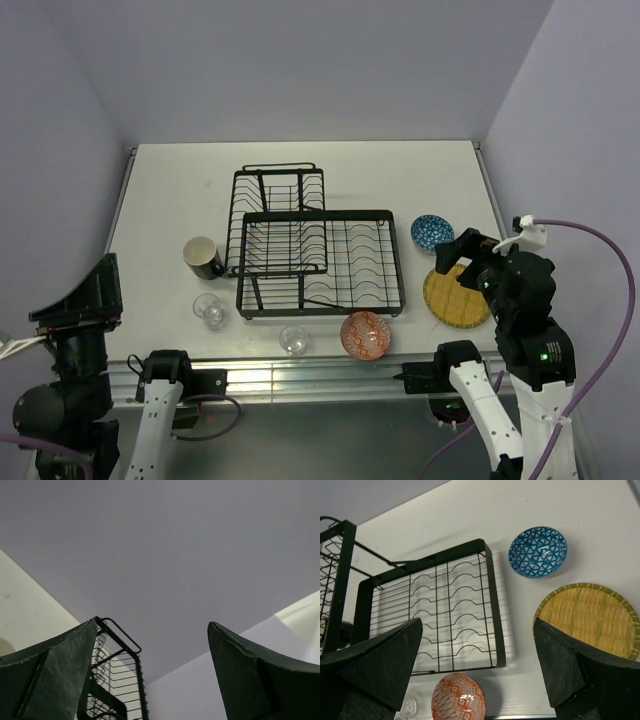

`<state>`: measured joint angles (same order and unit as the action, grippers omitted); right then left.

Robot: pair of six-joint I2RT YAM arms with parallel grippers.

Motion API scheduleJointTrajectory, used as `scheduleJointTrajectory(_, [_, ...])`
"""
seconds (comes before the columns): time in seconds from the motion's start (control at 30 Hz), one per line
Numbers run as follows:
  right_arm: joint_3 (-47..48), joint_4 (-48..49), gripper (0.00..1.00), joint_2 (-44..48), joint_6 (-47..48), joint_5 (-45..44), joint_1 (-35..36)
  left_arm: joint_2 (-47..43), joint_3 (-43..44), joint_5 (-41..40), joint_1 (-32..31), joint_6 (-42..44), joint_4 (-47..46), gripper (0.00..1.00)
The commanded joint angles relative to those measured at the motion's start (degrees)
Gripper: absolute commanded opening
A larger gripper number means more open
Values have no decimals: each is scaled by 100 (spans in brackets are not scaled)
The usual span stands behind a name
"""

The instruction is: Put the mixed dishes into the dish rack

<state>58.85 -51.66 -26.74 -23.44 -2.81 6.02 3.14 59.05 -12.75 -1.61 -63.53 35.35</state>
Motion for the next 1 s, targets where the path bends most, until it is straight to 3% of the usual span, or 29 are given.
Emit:
scheduleJointTrajectory(0.0, [-75,428,100,-137,-161,-483,22,652,46,133,-6,673,270,99])
scheduleJointTrajectory(0.17, [-364,981,100,-796,-424,-720,22,1136,-472,28,-6,1044,-510,99])
scheduleJointTrajectory(0.27, [-488,1332,100,-1551,-573,-1201,13,1539,-763,-235,-6,808,-750,99])
scheduleJointTrajectory(0.37, [-166,1413,99,-2667,-714,-1564,-31,2084,-851,-298,-6,780,-732,92])
scheduleJointTrajectory(0.47, [414,1238,98,-3922,-925,-1635,-136,2463,-903,-438,-6,824,-617,92])
scheduleJointTrajectory(0.63, [961,1105,95,-4699,-1372,-1372,-329,3611,-246,-895,-384,684,390,91])
scheduleJointTrajectory(0.8, [1708,675,89,-5534,-1672,-1337,-883,4316,71,-597,-638,632,490,87])
scheduleJointTrajectory(0.97, [1657,455,86,-5825,-1383,-1117,-1331,4748,545,-421,-1034,745,920,83])
